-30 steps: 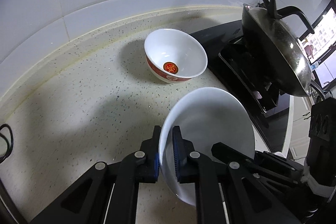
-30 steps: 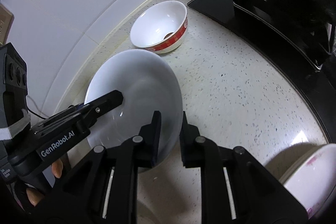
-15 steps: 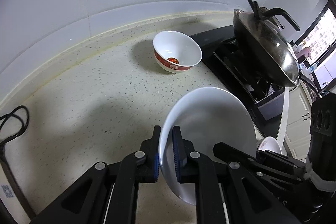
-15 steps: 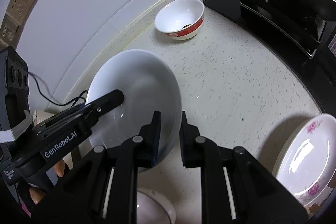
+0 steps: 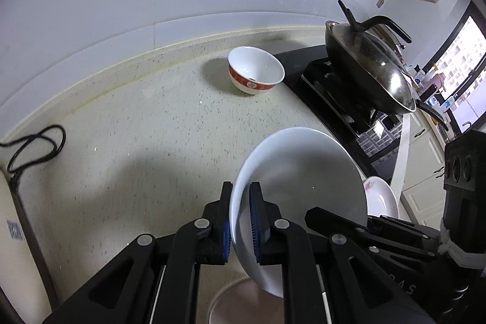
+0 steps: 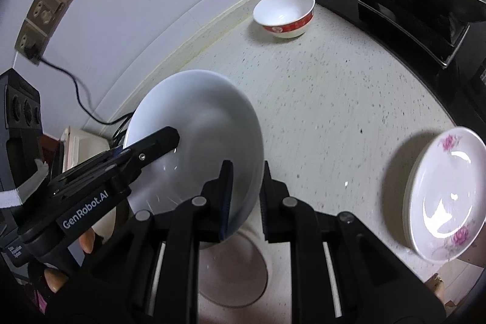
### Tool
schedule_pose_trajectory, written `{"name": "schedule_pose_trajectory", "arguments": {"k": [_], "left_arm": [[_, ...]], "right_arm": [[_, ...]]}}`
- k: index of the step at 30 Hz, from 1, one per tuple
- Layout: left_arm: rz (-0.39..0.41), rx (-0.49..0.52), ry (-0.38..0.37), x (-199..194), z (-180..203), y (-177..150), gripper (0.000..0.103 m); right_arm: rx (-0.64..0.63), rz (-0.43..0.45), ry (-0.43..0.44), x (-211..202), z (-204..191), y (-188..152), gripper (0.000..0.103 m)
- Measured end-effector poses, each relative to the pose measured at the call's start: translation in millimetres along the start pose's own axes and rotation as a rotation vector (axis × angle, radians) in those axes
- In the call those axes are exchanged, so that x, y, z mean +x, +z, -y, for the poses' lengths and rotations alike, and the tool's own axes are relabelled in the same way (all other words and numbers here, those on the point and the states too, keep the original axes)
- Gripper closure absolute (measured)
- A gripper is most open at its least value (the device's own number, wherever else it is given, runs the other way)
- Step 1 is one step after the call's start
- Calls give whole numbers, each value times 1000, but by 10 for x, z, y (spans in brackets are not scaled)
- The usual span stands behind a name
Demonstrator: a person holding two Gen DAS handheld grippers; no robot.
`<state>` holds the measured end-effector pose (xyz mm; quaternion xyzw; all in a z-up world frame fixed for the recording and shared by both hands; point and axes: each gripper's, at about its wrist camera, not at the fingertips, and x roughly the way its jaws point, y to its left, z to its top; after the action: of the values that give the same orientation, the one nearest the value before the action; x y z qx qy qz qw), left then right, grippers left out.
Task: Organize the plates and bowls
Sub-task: 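Carry the plain white bowl with both tools toward the green-rimmed bowl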
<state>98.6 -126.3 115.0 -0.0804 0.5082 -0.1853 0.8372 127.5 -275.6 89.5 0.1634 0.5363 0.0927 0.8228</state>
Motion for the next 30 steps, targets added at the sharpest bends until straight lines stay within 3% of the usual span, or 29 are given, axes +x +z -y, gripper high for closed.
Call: {"name": "schedule_pose_trajectory", "arguments": {"k": [14,30], "left_arm": [[-8,-19,-7,-222,-56,-484,92],[-56,-29,13,-184,-126,-903,92]], "right_arm": [[-59,-35,2,-109,-112,-416,84],[-81,-115,-3,-13,-85,-798,84]]}}
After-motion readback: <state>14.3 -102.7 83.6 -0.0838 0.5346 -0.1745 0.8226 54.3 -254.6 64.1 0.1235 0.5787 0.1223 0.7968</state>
